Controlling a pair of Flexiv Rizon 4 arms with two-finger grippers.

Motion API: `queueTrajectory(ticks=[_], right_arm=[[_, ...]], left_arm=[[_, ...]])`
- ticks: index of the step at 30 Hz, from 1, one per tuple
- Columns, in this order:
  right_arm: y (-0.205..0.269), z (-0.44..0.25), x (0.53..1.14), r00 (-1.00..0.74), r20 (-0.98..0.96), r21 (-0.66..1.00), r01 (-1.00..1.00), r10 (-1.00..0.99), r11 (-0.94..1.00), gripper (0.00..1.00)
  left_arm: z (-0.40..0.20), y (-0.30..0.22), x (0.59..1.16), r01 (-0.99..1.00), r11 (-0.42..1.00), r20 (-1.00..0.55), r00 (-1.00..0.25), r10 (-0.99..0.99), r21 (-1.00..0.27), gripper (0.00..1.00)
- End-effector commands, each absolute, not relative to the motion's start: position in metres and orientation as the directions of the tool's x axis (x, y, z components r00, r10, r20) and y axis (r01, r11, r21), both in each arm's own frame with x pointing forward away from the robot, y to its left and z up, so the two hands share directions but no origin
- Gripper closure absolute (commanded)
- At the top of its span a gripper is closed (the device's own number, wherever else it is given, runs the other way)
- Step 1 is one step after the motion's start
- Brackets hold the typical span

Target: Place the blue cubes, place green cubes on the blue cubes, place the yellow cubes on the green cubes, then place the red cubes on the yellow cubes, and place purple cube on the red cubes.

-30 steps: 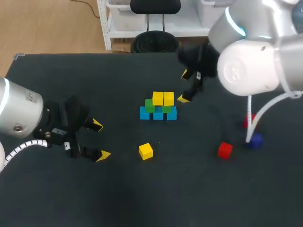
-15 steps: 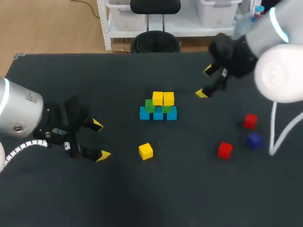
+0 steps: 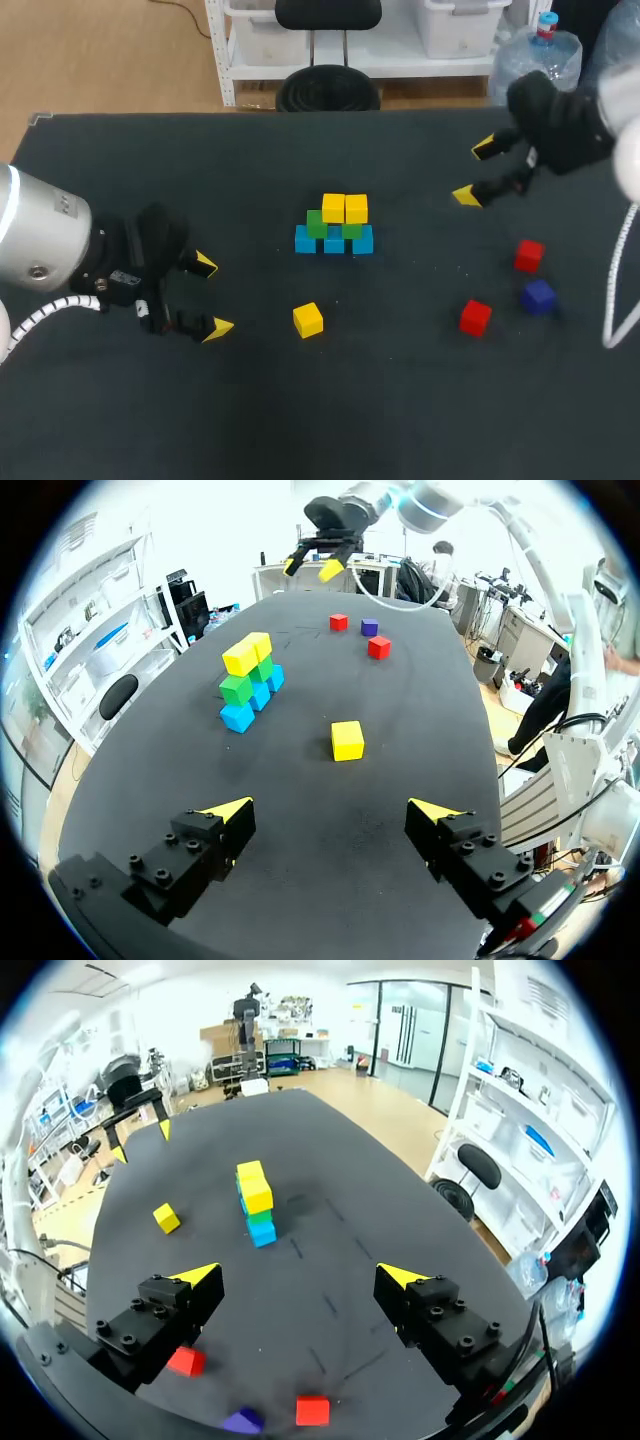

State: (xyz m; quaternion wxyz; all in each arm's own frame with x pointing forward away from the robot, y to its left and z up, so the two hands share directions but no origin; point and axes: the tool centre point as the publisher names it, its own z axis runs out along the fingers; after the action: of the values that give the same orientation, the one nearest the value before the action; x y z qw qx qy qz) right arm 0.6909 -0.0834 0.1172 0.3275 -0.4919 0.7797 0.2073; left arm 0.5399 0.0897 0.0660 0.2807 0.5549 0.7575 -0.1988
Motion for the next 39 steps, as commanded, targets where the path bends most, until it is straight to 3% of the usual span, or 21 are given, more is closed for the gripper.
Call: queueTrajectory(ticks=[1, 13, 28, 39], right_arm=[[-0.096, 0.124, 0.679, -0.263, -0.744, -0.015, -0.913, -0.614, 0.408, 0.00], [-0.128, 0.137, 0.668, -0.199, -0.745, -0.086, -0.918, -0.636, 0.387, 0.00], [-0.130, 0.138, 0.668, -0.200, -0.743, -0.087, -0.917, -0.638, 0.389, 0.00], [-0.130, 0.138, 0.668, -0.200, -0.743, -0.087, -0.917, -0.638, 0.389, 0.00]], left_arm=[[0.065, 0.092, 0.539, 0.953, 0.303, -0.653, -0.222, 0.724, 0.011, 0.00], [0.065, 0.092, 0.539, 0.953, 0.303, -0.653, -0.222, 0.724, 0.011, 0.00], [0.065, 0.092, 0.539, 0.953, 0.303, -0.653, -0.222, 0.724, 0.011, 0.00], [0.066, 0.097, 0.524, 0.902, 0.420, -0.641, -0.265, 0.720, 0.099, 0.00]])
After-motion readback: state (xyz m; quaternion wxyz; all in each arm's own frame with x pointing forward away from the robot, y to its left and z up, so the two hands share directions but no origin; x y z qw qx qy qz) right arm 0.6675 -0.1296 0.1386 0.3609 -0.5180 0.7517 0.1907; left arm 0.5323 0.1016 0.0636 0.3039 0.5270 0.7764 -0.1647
